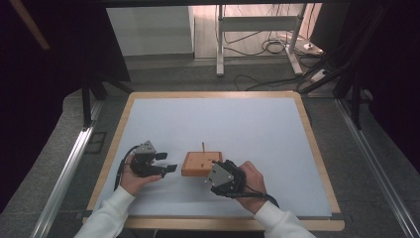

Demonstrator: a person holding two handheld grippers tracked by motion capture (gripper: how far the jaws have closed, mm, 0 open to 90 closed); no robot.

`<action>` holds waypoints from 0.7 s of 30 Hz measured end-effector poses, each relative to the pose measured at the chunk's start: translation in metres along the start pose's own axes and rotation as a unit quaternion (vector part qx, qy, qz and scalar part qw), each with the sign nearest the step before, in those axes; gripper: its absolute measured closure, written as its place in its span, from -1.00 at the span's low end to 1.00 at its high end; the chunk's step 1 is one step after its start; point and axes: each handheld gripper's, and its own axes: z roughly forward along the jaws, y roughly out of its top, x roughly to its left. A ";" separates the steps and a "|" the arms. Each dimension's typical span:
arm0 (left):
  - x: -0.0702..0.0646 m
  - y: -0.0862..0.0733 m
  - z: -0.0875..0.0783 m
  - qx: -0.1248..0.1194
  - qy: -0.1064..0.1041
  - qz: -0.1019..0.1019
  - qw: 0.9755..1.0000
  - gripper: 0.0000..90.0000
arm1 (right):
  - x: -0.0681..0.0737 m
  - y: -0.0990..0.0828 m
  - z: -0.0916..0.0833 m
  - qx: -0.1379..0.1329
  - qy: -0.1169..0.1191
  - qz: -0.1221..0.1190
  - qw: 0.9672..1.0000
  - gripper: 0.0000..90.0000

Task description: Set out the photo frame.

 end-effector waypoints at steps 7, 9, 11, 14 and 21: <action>0.000 0.000 0.001 -0.002 0.001 0.000 1.000 -0.35 | -0.016 0.007 0.002 -0.003 0.029 0.002 1.000 0.28; 0.000 0.000 0.000 -0.004 0.002 0.002 1.000 -0.35 | -0.021 0.008 0.003 -0.005 0.036 0.005 0.999 0.28; -0.001 0.000 0.000 -0.005 0.003 0.002 1.000 -0.35 | -0.025 0.010 0.004 -0.007 0.041 0.008 0.999 0.29; -0.001 0.000 0.000 -0.004 0.003 0.003 1.000 -0.35 | -0.029 0.012 0.006 -0.009 0.049 0.008 0.999 0.31; -0.001 -0.001 0.000 -0.007 0.005 0.003 1.000 -0.36 | -0.034 0.018 0.008 -0.008 0.061 0.001 0.998 0.36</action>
